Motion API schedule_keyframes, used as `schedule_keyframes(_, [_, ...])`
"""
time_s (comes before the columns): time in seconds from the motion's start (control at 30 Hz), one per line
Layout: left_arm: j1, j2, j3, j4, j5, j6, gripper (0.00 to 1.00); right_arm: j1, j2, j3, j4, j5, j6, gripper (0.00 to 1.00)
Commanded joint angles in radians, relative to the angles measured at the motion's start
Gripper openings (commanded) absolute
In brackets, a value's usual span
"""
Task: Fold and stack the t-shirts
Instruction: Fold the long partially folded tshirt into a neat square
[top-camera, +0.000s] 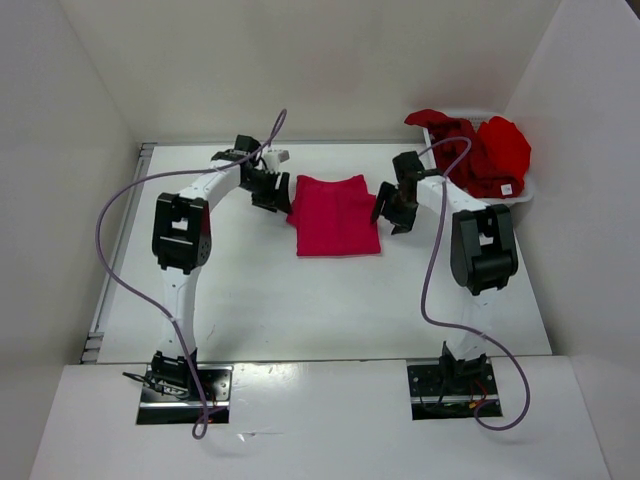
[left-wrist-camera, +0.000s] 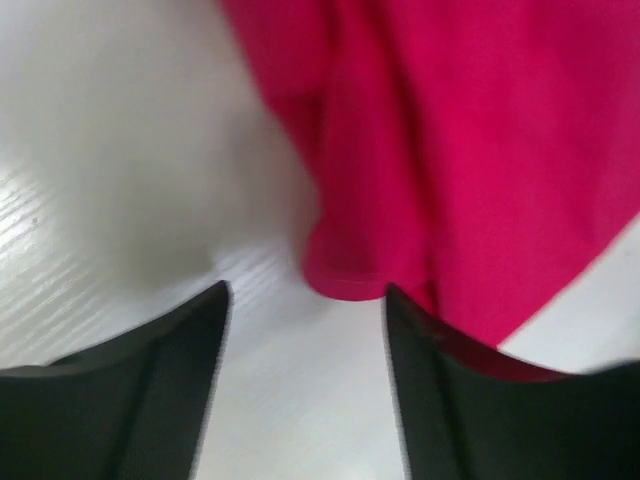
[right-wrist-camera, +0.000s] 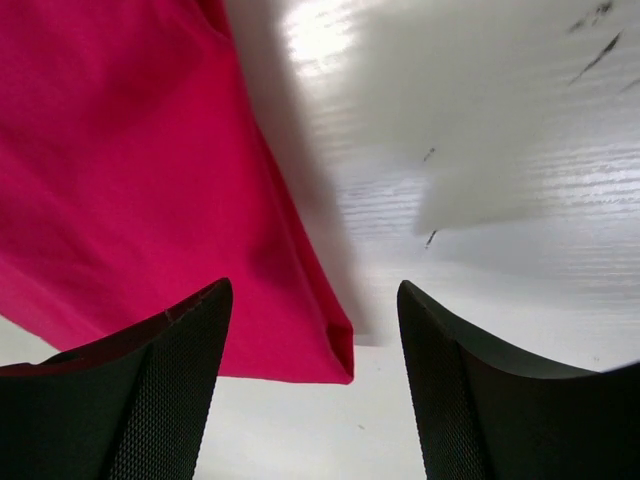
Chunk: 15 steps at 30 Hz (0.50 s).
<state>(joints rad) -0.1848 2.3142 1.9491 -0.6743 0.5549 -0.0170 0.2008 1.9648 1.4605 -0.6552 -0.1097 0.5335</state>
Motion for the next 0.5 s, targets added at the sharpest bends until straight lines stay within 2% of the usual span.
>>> schedule_keyframes(0.0, [0.007, -0.091, -0.032, 0.127, -0.096, -0.024, 0.66, 0.008, -0.08, -0.055, 0.101, -0.022, 0.008, 0.71])
schedule_keyframes(0.07, [0.007, -0.091, -0.052, 0.148, -0.139, -0.024, 0.54, 0.017, -0.08, -0.075, 0.101, -0.022, 0.008, 0.71])
schedule_keyframes(0.1, [0.007, -0.101, -0.052, 0.159, -0.139, -0.024, 0.53, 0.017, -0.08, -0.084, 0.112, -0.022, 0.008, 0.71])
schedule_keyframes(0.13, [0.007, -0.101, -0.065, 0.188, -0.13, -0.024, 0.53, 0.026, -0.08, -0.098, 0.112, -0.022, 0.008, 0.71])
schedule_keyframes(0.23, [-0.002, -0.076, -0.081, 0.216, -0.024, -0.012, 0.61, 0.037, -0.08, -0.109, 0.121, -0.022, 0.008, 0.71])
schedule_keyframes(0.47, [-0.012, -0.044, -0.101, 0.171, 0.054, 0.028, 0.64, 0.046, -0.104, -0.193, 0.121, -0.022, 0.026, 0.71])
